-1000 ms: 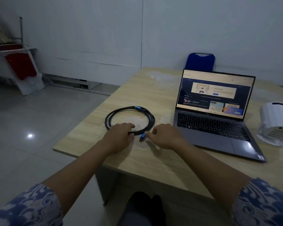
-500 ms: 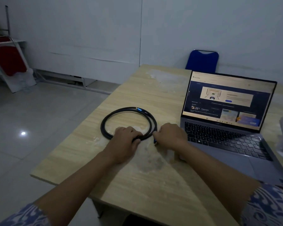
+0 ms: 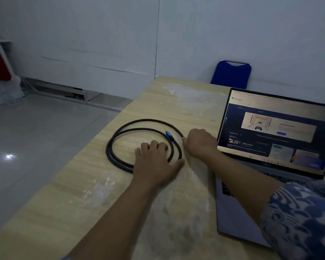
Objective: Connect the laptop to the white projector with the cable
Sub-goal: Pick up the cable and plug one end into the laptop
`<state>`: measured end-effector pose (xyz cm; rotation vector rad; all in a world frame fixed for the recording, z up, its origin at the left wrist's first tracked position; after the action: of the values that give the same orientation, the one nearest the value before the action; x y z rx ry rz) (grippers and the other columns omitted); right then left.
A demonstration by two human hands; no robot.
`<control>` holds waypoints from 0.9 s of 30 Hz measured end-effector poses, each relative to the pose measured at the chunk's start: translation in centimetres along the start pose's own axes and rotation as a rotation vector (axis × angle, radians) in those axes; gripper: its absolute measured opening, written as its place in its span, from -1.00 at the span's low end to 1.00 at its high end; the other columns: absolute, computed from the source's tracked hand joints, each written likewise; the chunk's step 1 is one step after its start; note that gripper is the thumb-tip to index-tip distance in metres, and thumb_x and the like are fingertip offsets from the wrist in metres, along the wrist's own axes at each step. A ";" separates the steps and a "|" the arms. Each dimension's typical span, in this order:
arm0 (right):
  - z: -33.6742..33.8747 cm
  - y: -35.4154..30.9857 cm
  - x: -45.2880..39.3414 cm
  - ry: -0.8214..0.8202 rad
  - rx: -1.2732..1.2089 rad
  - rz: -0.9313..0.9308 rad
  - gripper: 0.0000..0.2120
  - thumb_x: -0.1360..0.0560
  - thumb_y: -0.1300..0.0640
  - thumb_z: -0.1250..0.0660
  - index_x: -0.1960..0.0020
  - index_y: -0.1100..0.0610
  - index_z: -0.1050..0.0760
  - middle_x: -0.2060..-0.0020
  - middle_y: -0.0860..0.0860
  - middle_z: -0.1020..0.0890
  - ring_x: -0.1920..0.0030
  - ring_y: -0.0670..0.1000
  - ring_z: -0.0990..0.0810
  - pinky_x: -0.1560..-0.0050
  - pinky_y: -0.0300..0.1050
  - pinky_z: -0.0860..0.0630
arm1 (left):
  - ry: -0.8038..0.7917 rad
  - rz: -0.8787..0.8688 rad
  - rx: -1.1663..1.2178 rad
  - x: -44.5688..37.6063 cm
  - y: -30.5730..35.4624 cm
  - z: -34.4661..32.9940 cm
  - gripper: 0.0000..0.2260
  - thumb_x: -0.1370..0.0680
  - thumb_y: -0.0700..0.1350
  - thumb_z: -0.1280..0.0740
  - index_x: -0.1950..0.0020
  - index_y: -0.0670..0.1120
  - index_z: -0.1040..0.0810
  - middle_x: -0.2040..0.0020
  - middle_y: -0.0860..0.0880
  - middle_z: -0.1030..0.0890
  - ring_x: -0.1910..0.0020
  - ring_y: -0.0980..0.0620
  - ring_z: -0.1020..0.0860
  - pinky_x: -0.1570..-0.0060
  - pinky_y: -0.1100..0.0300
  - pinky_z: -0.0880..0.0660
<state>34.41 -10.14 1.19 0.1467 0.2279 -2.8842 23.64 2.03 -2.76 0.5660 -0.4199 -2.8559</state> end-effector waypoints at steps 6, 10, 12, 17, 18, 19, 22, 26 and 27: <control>0.5 -1.2 -4.4 0.046 0.073 0.005 -0.83 -0.58 0.08 -0.24 -0.09 0.17 -0.44 0.15 0.08 -0.53 0.26 0.10 -0.46 0.33 -0.05 -0.32 | 0.004 -0.051 0.045 -1.3 -0.3 -0.5 -0.51 -0.41 0.35 -0.13 -0.13 0.07 -0.55 -0.07 0.02 -0.54 -0.05 -0.09 -0.41 -0.08 -0.07 -0.40; 0.0 -1.2 -3.7 0.057 0.029 0.036 -0.75 -0.59 -0.02 -0.20 -0.15 0.14 -0.38 0.11 0.09 -0.53 0.18 0.13 -0.49 0.29 -0.05 -0.35 | 0.021 -0.058 0.090 -1.1 -0.2 -0.2 -0.62 -0.46 0.20 -0.18 -0.11 0.03 -0.59 -0.03 0.02 -0.57 -0.01 -0.07 -0.43 0.03 -0.01 -0.42; -0.4 -1.2 -2.6 0.105 -0.019 0.066 -0.70 -0.58 -0.10 -0.17 -0.07 0.13 -0.42 0.17 0.07 -0.54 0.21 0.13 -0.51 0.30 -0.05 -0.40 | 0.025 -0.065 0.101 -1.0 0.1 -0.2 -0.68 -0.49 0.15 -0.18 -0.04 0.00 -0.59 0.01 -0.01 -0.57 0.02 -0.08 -0.43 0.10 0.01 -0.41; -2.6 -1.8 -1.5 -0.131 -0.124 0.020 -0.59 -0.49 -0.19 -0.26 0.17 0.16 -0.60 0.30 0.08 -0.59 0.26 0.11 -0.59 0.35 -0.12 -0.40 | 0.013 -0.046 0.108 -0.9 0.1 0.0 -0.70 -0.51 0.12 -0.17 -0.05 0.00 -0.59 0.05 -0.01 -0.58 0.00 -0.09 -0.44 0.12 0.02 -0.43; -2.9 -1.9 -1.4 -0.164 -0.162 0.002 -0.62 -0.48 -0.16 -0.28 0.17 0.17 -0.60 0.29 0.09 -0.60 0.24 0.10 -0.60 0.33 -0.10 -0.42 | 0.015 -0.038 0.125 -0.9 0.0 0.1 -0.69 -0.51 0.12 -0.16 -0.02 0.00 -0.60 0.07 -0.02 -0.57 0.01 -0.10 -0.45 0.12 0.02 -0.42; -3.1 -1.9 -1.4 -0.195 -0.187 -0.015 -0.64 -0.49 -0.13 -0.28 0.18 0.18 -0.58 0.28 0.09 -0.60 0.24 0.10 -0.59 0.31 -0.08 -0.44 | 0.019 -0.032 0.137 -0.8 0.1 0.2 -0.69 -0.51 0.12 -0.15 -0.01 0.00 -0.60 0.09 -0.02 -0.58 0.02 -0.10 -0.45 0.12 0.02 -0.42; -3.2 -2.1 -1.4 -0.265 -0.224 -0.057 -0.68 -0.52 -0.06 -0.26 0.24 0.18 -0.49 0.29 0.10 -0.56 0.27 0.08 -0.54 0.29 -0.06 -0.41 | 0.028 -0.042 0.115 -0.8 0.2 0.5 -0.67 -0.52 0.09 -0.12 -0.04 0.01 -0.63 0.07 -0.02 -0.60 0.02 -0.12 -0.48 0.00 -0.03 -0.43; -2.3 -1.3 -1.0 -0.245 -0.396 -0.157 -0.77 -0.55 0.01 -0.23 0.06 0.19 -0.44 0.19 0.12 -0.60 0.28 0.07 -0.54 0.34 -0.09 -0.41 | 0.110 -0.098 0.087 -1.1 0.5 1.4 -0.68 -0.54 0.07 -0.14 -0.11 0.00 -0.61 0.01 -0.01 -0.64 0.04 -0.10 -0.53 -0.12 -0.06 -0.37; -2.1 -1.1 -0.6 -0.242 -0.445 -0.185 -0.78 -0.55 0.01 -0.22 0.01 0.18 -0.44 0.22 0.11 -0.58 0.31 0.05 -0.51 0.37 -0.10 -0.39 | 0.135 -0.112 0.109 -1.0 0.7 1.7 -0.69 -0.54 0.09 -0.15 -0.07 0.01 -0.62 0.05 0.00 -0.64 0.08 -0.08 -0.53 -0.05 -0.01 -0.39</control>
<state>34.92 -8.63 -0.67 -0.3156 0.8607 -2.9046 24.00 2.02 -0.73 0.8212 -0.5390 -2.8901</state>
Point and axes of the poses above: each hand's wrist, its own x-axis away from the middle knuckle, its own z-axis out of the back of the hand, y = z × x, the point moved 6 cm from there along -x, towards the middle knuckle
